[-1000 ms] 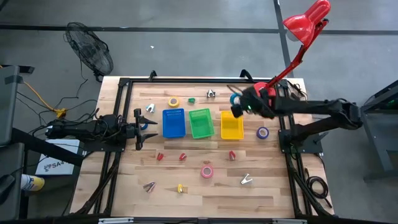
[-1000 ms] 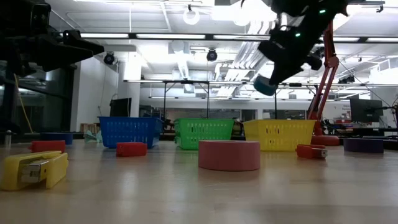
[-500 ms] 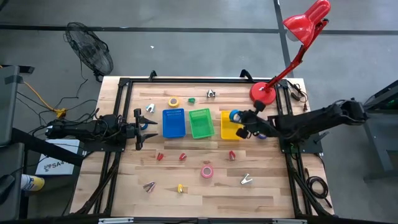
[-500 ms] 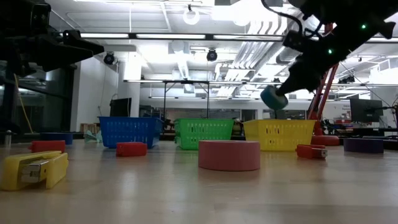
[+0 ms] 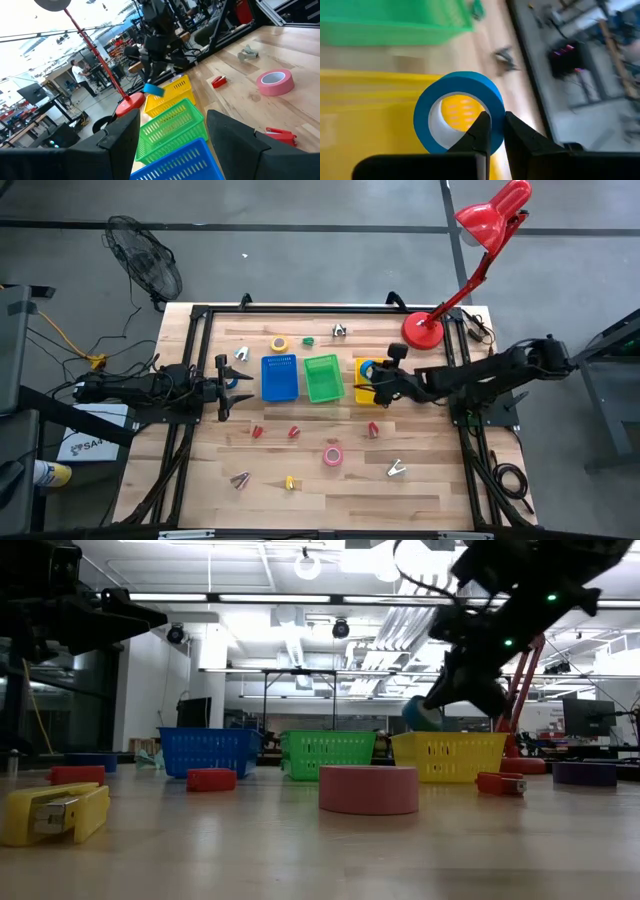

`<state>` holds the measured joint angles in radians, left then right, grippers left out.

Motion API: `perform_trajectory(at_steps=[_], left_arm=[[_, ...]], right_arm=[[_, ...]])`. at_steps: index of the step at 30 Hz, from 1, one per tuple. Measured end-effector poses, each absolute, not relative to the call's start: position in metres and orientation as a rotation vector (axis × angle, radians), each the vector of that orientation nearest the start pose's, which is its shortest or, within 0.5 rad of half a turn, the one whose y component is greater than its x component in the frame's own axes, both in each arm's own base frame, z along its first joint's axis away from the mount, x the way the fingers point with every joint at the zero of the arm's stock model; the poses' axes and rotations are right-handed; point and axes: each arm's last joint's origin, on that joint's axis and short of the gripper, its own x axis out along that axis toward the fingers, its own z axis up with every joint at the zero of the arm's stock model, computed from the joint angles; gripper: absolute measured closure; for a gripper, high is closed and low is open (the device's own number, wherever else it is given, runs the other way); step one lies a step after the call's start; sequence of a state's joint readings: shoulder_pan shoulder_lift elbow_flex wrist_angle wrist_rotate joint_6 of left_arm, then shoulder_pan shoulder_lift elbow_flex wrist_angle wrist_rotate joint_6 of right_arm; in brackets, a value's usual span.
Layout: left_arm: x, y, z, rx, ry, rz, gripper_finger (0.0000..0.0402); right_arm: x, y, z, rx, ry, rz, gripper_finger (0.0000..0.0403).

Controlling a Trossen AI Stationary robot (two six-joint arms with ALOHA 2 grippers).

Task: Pick and place Stapler, Stapler remover, tape
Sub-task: Put the blue tape into the yellow bin, then put the purple tape into the yellow bin

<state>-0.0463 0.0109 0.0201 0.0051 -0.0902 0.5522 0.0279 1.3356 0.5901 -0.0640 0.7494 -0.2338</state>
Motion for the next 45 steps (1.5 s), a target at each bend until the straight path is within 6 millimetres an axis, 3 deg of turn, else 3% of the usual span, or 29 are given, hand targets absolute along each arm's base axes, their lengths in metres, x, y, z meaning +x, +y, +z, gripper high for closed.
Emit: perform_trajectory(at_steps=[6,14,26,33,45], left_arm=[[0.097,-0.002,0.170,0.551,-0.002,0.047,0.0175],[0.097,-0.002,0.170,0.551,-0.002,0.047,0.0175],[0.097,-0.002,0.170,0.551,-0.002,0.047,0.0175],[0.097,-0.002,0.170,0.551,-0.002,0.047,0.0175],[0.097,-0.002,0.170,0.551,-0.002,0.047,0.0175]], right_arm=[[0.258,-0.020,0.176,-0.554,0.918,-0.716,0.0378],[0.260,-0.021,0.177,-0.486,0.938,-0.804,0.0375],[0.259,-0.023,0.169,-0.299,0.997,-0.626,0.0358],[0.258,-0.030,0.168,-0.184,0.990,-0.654,0.0332],[0.258,-0.031,0.167,-0.147,1.001,-0.611,0.0304]])
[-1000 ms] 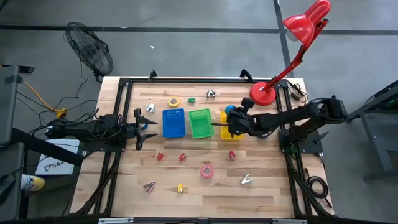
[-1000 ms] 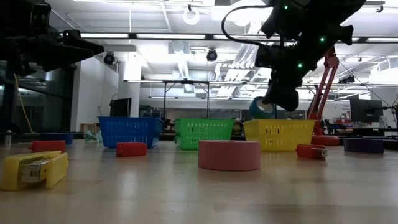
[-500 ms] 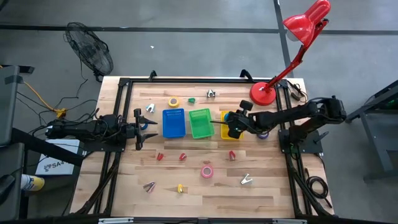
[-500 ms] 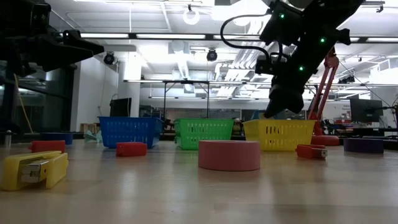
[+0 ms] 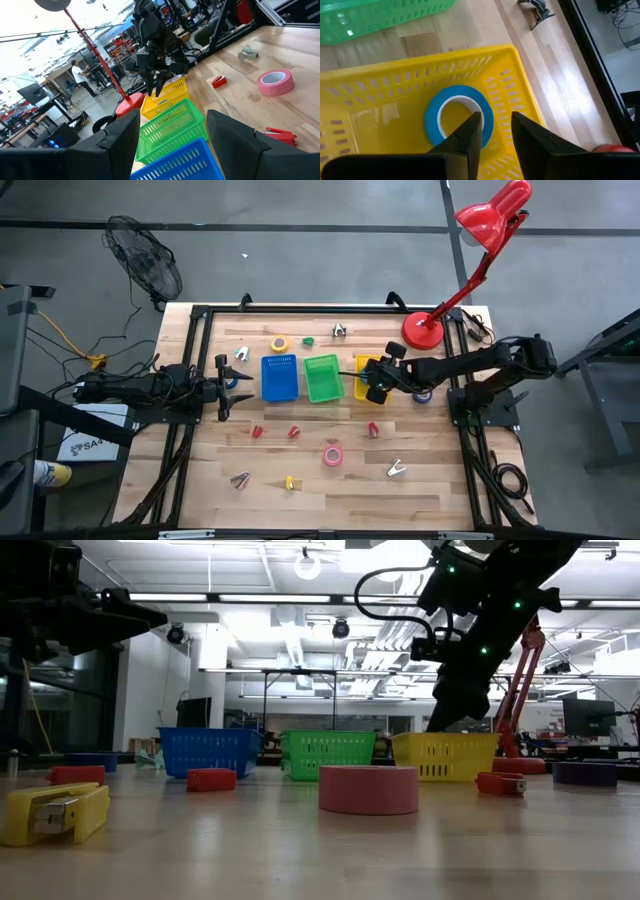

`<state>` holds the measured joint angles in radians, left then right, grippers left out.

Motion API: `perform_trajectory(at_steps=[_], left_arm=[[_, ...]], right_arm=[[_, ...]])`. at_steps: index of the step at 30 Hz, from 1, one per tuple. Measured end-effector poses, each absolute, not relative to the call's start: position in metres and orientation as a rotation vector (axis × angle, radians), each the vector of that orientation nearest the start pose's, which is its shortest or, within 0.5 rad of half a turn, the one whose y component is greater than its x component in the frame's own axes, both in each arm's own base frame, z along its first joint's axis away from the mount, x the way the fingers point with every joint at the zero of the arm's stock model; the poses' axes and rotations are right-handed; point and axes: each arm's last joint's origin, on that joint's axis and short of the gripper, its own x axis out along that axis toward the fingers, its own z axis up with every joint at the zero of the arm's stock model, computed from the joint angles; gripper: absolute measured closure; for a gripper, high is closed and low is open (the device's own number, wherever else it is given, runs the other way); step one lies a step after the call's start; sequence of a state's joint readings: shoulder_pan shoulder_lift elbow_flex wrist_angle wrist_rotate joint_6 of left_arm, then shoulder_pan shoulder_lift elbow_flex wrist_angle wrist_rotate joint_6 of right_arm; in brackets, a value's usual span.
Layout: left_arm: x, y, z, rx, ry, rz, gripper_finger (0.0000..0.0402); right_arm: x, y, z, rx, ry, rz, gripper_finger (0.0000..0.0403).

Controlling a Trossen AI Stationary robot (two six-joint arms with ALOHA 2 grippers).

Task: Pick and place Stapler, Stapler remover, tape
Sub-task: Put the purple tape into the yellow bin

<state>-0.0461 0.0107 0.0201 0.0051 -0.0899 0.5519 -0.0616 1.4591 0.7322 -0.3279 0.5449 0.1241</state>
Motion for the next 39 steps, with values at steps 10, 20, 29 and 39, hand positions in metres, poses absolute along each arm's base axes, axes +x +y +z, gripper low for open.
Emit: perform_trajectory(at_steps=[10,20,29,39], left_arm=[[0.097,-0.002,0.170,0.551,-0.002,0.047,0.0175],[0.097,-0.002,0.170,0.551,-0.002,0.047,0.0175],[0.097,-0.002,0.170,0.551,-0.002,0.047,0.0175],[0.097,-0.002,0.170,0.551,-0.002,0.047,0.0175]], right_arm=[[0.254,-0.031,0.180,-0.122,0.947,-0.616,0.0294],[0.238,-0.028,0.195,0.144,0.890,-0.690,0.0295],[0.220,-0.022,0.201,0.673,0.879,-0.767,0.0295],[0.191,-0.015,0.213,0.861,1.003,-0.755,0.0295]])
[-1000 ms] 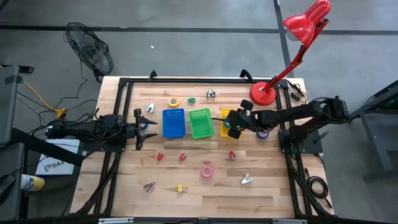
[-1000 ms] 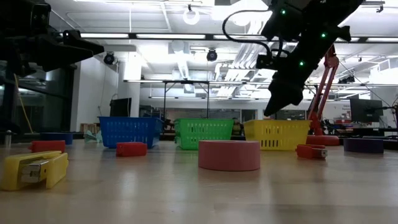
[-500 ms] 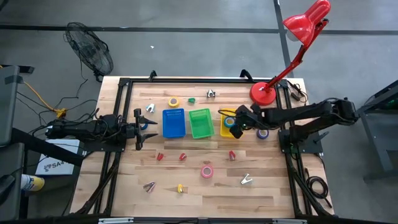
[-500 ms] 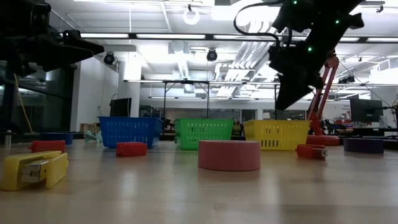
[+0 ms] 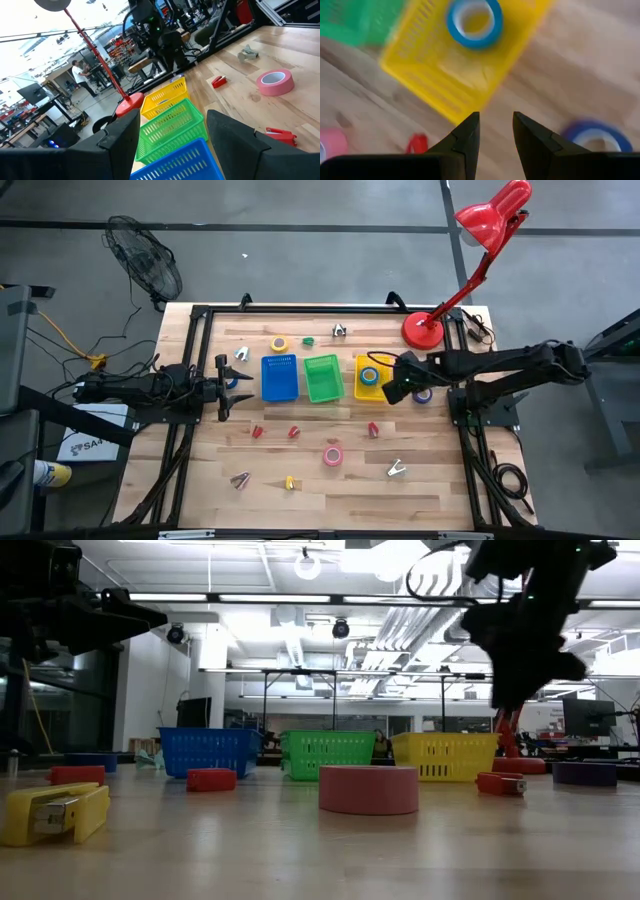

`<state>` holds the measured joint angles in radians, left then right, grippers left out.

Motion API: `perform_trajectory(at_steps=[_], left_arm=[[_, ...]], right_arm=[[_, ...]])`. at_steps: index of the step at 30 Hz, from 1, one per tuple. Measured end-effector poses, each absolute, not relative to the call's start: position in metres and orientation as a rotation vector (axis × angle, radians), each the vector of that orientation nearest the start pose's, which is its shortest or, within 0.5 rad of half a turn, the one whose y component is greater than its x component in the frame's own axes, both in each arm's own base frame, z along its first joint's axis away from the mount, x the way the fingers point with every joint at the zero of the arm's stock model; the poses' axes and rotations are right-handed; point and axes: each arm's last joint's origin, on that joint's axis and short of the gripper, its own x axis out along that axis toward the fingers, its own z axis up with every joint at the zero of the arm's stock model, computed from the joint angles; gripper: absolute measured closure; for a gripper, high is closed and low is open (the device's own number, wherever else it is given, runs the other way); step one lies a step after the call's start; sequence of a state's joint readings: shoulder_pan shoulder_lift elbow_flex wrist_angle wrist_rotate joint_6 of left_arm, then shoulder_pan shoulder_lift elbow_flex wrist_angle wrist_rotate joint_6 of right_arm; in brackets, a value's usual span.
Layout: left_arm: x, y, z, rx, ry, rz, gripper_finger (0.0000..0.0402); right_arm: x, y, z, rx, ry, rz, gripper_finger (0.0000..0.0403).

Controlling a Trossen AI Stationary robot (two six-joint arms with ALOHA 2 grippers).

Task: Pick and place Stapler, Stapler remover, tape
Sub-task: Put the purple tape into the yellow bin

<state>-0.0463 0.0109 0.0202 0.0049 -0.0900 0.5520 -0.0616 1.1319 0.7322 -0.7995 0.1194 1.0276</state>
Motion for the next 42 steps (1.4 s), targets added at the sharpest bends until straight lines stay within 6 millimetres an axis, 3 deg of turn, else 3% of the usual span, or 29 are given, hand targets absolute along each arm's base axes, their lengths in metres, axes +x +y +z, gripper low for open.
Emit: perform_trajectory(at_steps=[6,16,21,33,42], left_arm=[[0.097,-0.002,0.170,0.551,-0.002,0.047,0.0175],[0.097,-0.002,0.170,0.551,-0.002,0.047,0.0175],[0.097,-0.002,0.170,0.551,-0.001,0.047,0.0175],[0.097,-0.002,0.170,0.551,-0.002,0.046,0.0175],[0.097,-0.002,0.170,0.551,-0.002,0.047,0.0175]], right_arm=[[0.174,-0.011,0.209,0.979,1.179,-0.839,0.0295],[0.163,-0.014,0.205,1.045,1.233,-1.040,0.0295],[0.162,-0.017,0.191,1.028,1.270,-1.086,0.0295],[0.159,-0.026,0.166,1.015,1.245,-1.090,0.0295],[0.160,-0.027,0.162,0.955,1.266,-1.007,0.0295]])
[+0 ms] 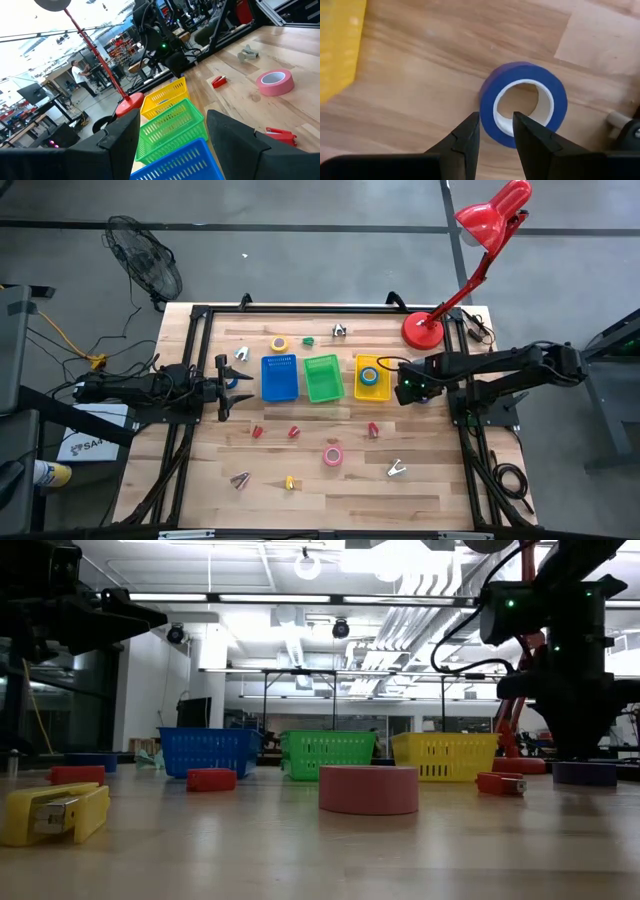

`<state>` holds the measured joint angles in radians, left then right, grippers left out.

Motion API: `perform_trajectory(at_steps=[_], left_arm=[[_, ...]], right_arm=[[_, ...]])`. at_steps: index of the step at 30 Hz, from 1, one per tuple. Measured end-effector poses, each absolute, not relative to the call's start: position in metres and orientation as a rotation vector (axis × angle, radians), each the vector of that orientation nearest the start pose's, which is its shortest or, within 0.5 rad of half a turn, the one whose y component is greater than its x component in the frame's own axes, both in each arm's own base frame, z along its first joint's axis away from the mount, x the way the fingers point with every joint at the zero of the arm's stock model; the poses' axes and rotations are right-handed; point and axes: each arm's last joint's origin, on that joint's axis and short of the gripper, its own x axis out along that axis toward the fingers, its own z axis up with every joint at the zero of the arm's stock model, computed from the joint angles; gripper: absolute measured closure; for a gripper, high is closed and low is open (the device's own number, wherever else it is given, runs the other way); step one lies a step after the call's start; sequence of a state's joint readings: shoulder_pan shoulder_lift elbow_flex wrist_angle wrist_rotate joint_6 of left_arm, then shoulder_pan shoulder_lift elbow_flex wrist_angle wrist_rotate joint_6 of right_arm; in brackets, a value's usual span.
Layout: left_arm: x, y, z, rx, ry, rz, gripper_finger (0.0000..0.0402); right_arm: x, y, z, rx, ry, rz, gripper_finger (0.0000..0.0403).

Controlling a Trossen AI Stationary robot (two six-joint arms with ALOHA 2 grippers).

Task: Pick and place Stapler, Stapler remover, tape
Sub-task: Put the purple tape into the yellow bin

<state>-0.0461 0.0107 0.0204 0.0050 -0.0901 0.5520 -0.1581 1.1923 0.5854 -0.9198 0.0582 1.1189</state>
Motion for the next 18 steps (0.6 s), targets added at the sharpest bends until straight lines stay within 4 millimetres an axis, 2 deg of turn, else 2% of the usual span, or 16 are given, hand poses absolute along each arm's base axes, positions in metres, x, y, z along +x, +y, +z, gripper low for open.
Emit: perform_trajectory(at_steps=[9,18], left_arm=[[0.097,-0.002,0.170,0.551,-0.002,0.047,0.0175],[0.097,-0.002,0.170,0.551,-0.002,0.047,0.0175]], right_arm=[[0.160,-0.027,0.161,0.852,1.317,-0.924,0.0295],[0.167,-0.027,0.149,0.788,1.413,-0.841,0.0295]])
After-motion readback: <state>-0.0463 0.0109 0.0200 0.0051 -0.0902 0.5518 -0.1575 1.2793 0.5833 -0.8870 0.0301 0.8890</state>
